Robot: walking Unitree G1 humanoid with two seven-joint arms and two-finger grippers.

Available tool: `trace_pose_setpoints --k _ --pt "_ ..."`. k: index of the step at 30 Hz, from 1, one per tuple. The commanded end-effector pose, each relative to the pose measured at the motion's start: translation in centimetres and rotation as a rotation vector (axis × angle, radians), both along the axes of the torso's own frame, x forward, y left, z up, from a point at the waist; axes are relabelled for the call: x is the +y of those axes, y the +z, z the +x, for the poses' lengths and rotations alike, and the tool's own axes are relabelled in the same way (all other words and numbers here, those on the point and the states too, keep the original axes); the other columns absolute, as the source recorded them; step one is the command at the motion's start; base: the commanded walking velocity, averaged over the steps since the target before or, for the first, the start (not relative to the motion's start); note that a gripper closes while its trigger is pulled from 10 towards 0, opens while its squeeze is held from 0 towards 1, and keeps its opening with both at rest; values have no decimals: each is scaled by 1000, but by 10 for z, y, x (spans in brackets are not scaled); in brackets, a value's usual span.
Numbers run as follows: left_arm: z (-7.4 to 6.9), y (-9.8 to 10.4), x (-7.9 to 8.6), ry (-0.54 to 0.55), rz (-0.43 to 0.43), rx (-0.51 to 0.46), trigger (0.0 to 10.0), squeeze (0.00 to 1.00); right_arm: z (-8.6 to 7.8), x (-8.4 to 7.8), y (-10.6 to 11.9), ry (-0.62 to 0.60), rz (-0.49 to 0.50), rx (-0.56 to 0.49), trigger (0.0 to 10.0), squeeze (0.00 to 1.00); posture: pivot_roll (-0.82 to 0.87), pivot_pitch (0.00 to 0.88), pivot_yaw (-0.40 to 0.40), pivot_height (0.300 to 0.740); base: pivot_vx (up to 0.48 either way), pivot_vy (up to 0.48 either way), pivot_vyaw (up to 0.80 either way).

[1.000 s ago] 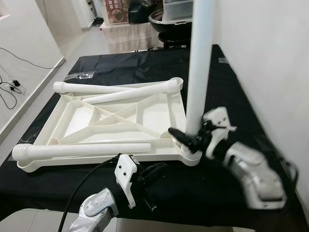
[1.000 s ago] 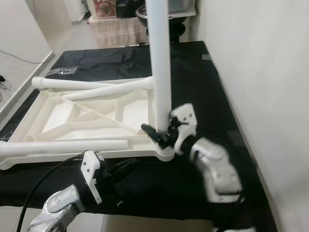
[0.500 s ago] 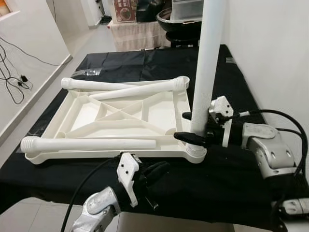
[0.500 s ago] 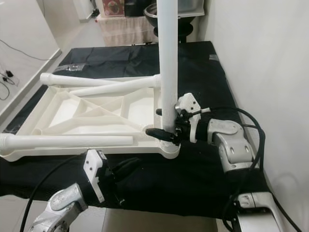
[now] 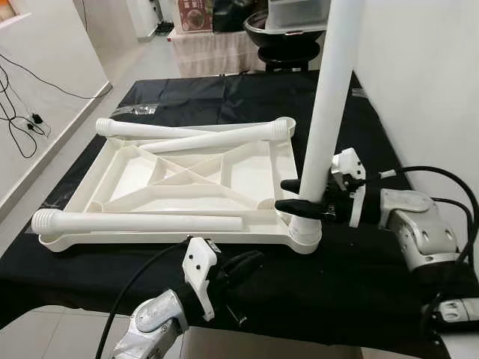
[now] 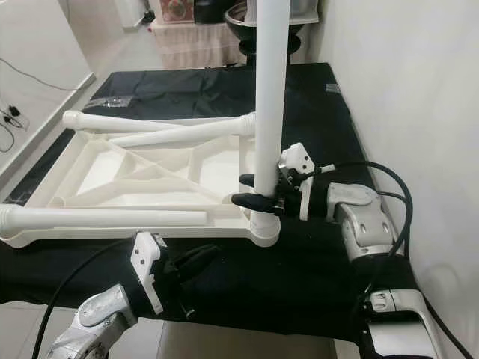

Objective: Building children table

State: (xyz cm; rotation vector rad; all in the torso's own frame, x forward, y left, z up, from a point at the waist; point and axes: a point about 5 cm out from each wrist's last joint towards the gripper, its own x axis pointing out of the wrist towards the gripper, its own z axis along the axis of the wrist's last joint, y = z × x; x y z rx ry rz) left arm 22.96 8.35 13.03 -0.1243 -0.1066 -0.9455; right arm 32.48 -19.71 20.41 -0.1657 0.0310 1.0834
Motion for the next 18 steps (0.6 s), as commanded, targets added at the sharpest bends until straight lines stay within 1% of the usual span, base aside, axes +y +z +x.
trace_pose_setpoints --k 1,2,3,4,5,6,7,8,9,11,12,15,16,18 --pt "-2 -3 0 2 11 4 10000 0 -4 0 -15 -83 7 56 0 0 7 132 57 740 0 0 0" --pt "-2 -3 1 2 11 4 10000 0 -8 2 -23 -182 19 70 0 0 2 133 56 740 0 0 0" --pt "-2 -3 2 2 11 5 10000 0 -11 9 -31 -319 30 55 0 0 -2 135 58 740 0 0 0" --pt "-3 -3 3 2 12 6 10000 0 -11 15 -38 -501 19 15 0 0 -4 136 62 740 0 0 0" --pt "-3 -3 3 2 12 6 10000 0 -11 15 -38 -501 19 15 0 0 -4 136 62 740 0 0 0" --pt "-3 -3 4 1 12 6 10000 0 -11 18 -41 -625 12 -18 0 0 -4 136 62 740 0 0 0" --pt "-3 -3 4 1 12 6 10000 0 -11 18 -41 -625 12 -18 0 0 -4 136 62 740 0 0 0" --pt "-3 -3 4 1 12 6 10000 0 -11 20 -42 -689 7 -41 0 0 -4 136 62 740 0 0 0" --pt "-2 -3 5 -3 15 8 10000 0 -22 34 -53 -753 -13 -10 0 0 -13 142 80 740 0 0 0" --pt "-2 -3 5 -3 15 8 10000 0 -22 34 -53 -753 -13 -10 0 0 -13 142 80 740 0 0 0" --pt "-2 -3 6 -7 18 11 10000 0 -34 53 -62 -783 -14 50 0 0 -13 144 83 740 0 0 0" --pt "-1 -3 6 -10 19 12 10000 0 -35 56 -63 -786 -16 59 0 0 -13 144 82 740 0 0 0" --pt "-1 -3 7 -5 18 11 10000 0 -30 52 -60 -786 -23 54 0 0 -14 145 80 740 0 0 0" --pt "-1 -3 7 -2 17 11 10000 0 -29 51 -58 -797 -25 51 0 0 -14 145 80 740 0 0 0"
